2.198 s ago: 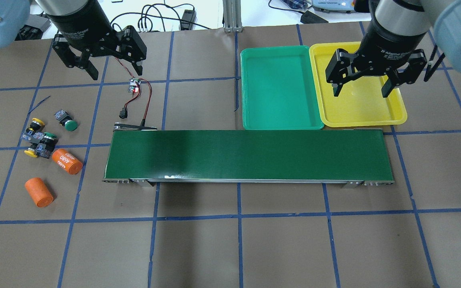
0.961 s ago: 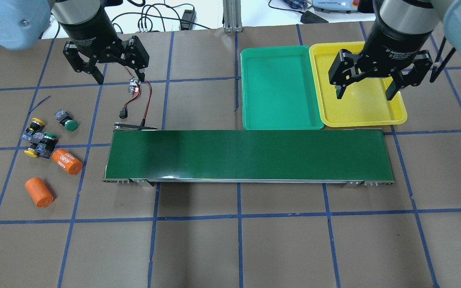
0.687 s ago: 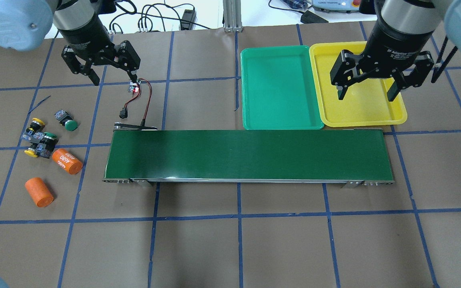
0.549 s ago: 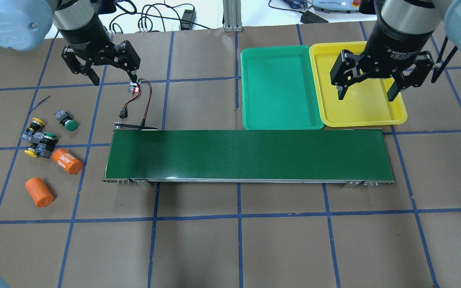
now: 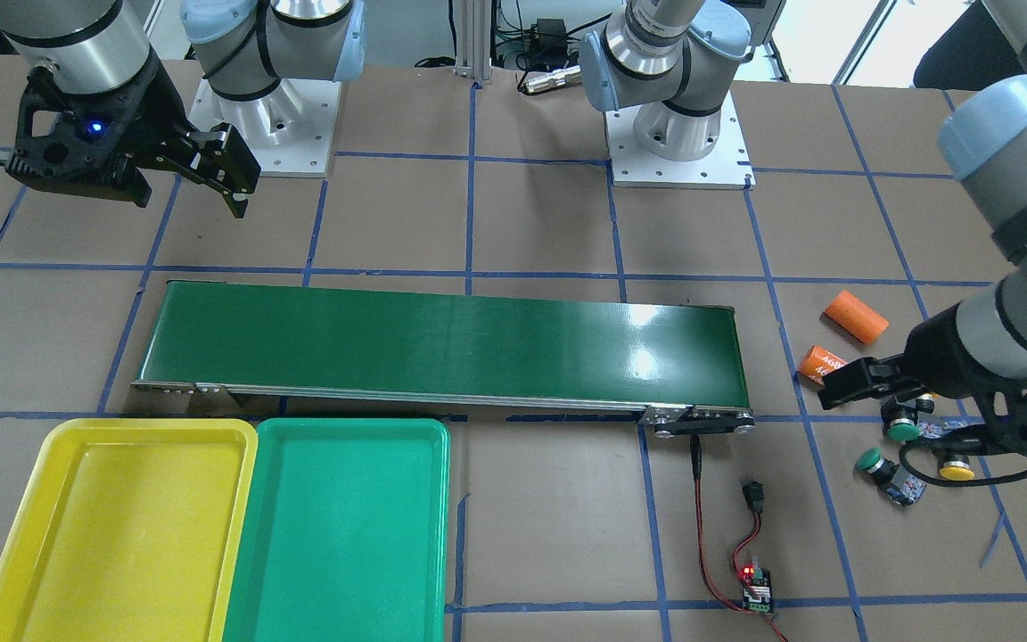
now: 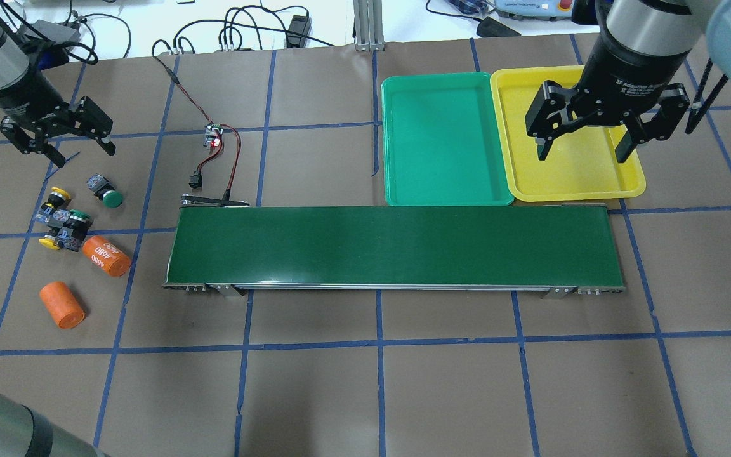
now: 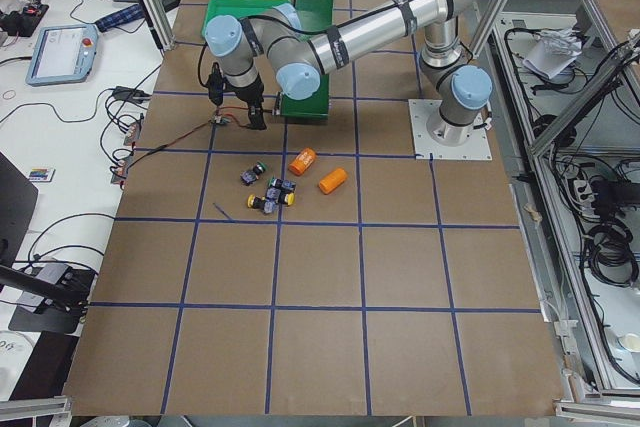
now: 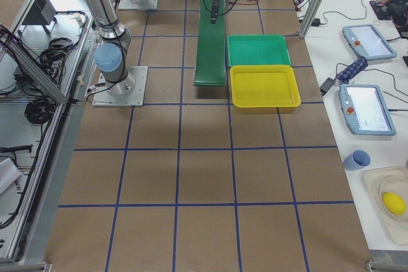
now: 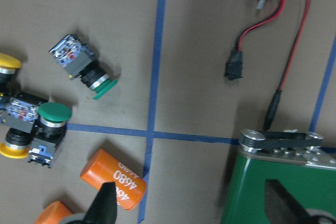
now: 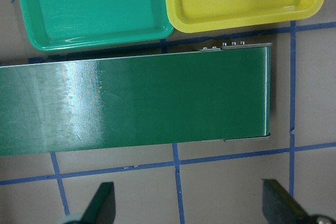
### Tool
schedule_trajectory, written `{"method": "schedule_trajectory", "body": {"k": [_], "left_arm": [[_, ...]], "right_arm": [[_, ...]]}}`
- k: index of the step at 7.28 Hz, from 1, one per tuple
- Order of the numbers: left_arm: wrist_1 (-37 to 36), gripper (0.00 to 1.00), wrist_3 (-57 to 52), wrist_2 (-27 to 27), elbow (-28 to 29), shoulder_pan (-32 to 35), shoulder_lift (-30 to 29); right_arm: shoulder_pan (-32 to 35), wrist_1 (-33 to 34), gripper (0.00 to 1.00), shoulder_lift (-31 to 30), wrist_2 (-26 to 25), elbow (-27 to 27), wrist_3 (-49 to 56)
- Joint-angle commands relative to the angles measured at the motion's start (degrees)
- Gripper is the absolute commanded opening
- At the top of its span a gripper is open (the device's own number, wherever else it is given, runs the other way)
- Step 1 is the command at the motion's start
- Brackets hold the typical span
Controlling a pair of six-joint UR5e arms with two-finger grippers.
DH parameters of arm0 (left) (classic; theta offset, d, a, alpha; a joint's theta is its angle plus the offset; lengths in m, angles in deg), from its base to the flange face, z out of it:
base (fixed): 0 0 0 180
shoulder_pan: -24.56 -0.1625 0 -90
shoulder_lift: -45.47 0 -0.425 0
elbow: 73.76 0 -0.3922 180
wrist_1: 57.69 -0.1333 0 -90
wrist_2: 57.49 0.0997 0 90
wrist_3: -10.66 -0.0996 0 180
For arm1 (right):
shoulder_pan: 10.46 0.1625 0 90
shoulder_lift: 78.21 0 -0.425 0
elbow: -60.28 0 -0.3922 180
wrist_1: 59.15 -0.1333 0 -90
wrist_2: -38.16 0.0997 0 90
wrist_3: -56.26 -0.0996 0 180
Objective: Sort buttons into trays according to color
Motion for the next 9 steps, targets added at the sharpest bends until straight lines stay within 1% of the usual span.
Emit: {"method": "schedule_trajectory", "body": {"k": [1, 2, 3, 4, 5, 6, 7, 8, 9], "left_arm": [[-3.69, 1.0, -0.55, -0.96, -0.24, -1.17, -2.61], [-3.99, 0.99, -0.37, -0.1, -2.86, -0.99, -1.84], [-7.47, 0.98, 0.5, -0.18, -8.97, -2.12, -0.79], [-20.47, 0.99, 1.21, -0.18, -16.08, -4.05, -0.69], [-28.78, 1.0, 1.22, -0.01, -21.72, -4.59, -0.08], [-29.73, 1.0, 1.48, 1.13, -24.74, -4.59, 1.41], [-29.48, 1.0, 4.0, 1.66, -26.59, -4.68, 2.64], [-29.83, 1.0, 6.03, 4.97, -27.22, -4.77, 3.17], [-29.66, 1.0, 6.05, 6.05, -27.4, -5.9, 3.96]], "right_arm": [[-0.1, -0.03, 1.0, 0.04, -0.01, 0.0, 0.0], [-0.1, -0.03, 1.0, 0.04, -0.01, 0.0, 0.0], [-0.19, -0.2, 1.0, -0.05, -0.1, -0.09, 0.0], [-0.19, -0.29, 1.0, -0.23, -0.1, -0.09, 0.0], [-0.19, -0.29, 1.0, -0.32, -0.1, -0.09, -0.09], [-0.27, -0.2, 1.0, -0.49, -0.1, -0.35, -0.09], [-0.27, -0.2, 1.0, -0.49, -0.1, -0.35, -0.09], [-0.27, -0.29, 1.0, -0.49, -0.1, -0.26, 0.17], [-0.27, -0.29, 1.0, -0.4, -0.1, -0.26, 0.61]]}}
